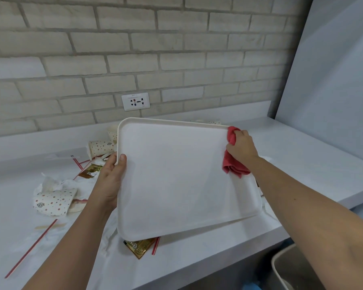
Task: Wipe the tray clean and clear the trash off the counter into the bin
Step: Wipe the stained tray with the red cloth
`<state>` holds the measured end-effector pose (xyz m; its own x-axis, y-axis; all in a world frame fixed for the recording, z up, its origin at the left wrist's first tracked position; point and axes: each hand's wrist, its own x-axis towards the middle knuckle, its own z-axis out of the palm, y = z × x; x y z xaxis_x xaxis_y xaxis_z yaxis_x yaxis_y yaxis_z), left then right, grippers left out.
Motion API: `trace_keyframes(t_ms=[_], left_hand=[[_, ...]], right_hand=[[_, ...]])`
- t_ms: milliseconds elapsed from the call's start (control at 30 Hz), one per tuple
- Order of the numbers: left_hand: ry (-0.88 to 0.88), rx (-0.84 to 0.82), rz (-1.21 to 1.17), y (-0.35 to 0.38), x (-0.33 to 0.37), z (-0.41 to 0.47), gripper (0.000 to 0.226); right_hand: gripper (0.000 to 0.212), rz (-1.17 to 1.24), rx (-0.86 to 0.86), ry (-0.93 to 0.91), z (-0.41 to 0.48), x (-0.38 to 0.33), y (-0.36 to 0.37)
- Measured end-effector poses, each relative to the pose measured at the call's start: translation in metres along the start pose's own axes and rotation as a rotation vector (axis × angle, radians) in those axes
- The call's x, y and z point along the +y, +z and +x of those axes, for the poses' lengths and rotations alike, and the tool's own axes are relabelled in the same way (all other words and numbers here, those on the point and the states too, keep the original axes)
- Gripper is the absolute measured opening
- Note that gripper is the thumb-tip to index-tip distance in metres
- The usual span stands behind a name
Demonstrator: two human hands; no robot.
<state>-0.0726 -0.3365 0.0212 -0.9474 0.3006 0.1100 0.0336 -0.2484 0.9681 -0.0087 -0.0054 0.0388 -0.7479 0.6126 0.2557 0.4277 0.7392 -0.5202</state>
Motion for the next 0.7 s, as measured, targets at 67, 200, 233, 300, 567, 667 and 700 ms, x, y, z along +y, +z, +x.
trace_keyframes(t_ms=[67, 200, 233, 300, 567, 667, 700], left_hand=[[-0.002, 0.002, -0.001, 0.0, 0.0, 0.0, 0.029], [-0.006, -0.013, -0.022, -0.001, -0.004, 0.0, 0.017], [-0.007, -0.02, -0.031, -0.002, -0.004, 0.0, 0.016], [-0.013, -0.036, -0.057, -0.004, -0.006, 0.001, 0.017], [-0.043, -0.104, -0.149, -0.008, -0.006, 0.0, 0.046], [-0.045, -0.129, -0.181, -0.012, -0.005, 0.0, 0.049], [-0.041, -0.142, -0.19, -0.014, -0.004, 0.0, 0.051]], right_hand=[[0.047, -0.023, -0.036, 0.03, -0.009, 0.005, 0.001], [0.038, -0.098, -0.041, 0.06, -0.043, 0.026, 0.006], [0.032, -0.125, -0.026, 0.07, -0.054, 0.03, 0.007], [0.022, -0.179, -0.003, 0.096, -0.072, 0.037, 0.008], [0.026, -0.32, -0.166, 0.261, -0.114, 0.047, 0.004], [0.028, -0.407, -0.219, 0.208, -0.134, 0.046, 0.009], [0.028, -0.439, -0.215, 0.179, -0.139, 0.043, 0.009]])
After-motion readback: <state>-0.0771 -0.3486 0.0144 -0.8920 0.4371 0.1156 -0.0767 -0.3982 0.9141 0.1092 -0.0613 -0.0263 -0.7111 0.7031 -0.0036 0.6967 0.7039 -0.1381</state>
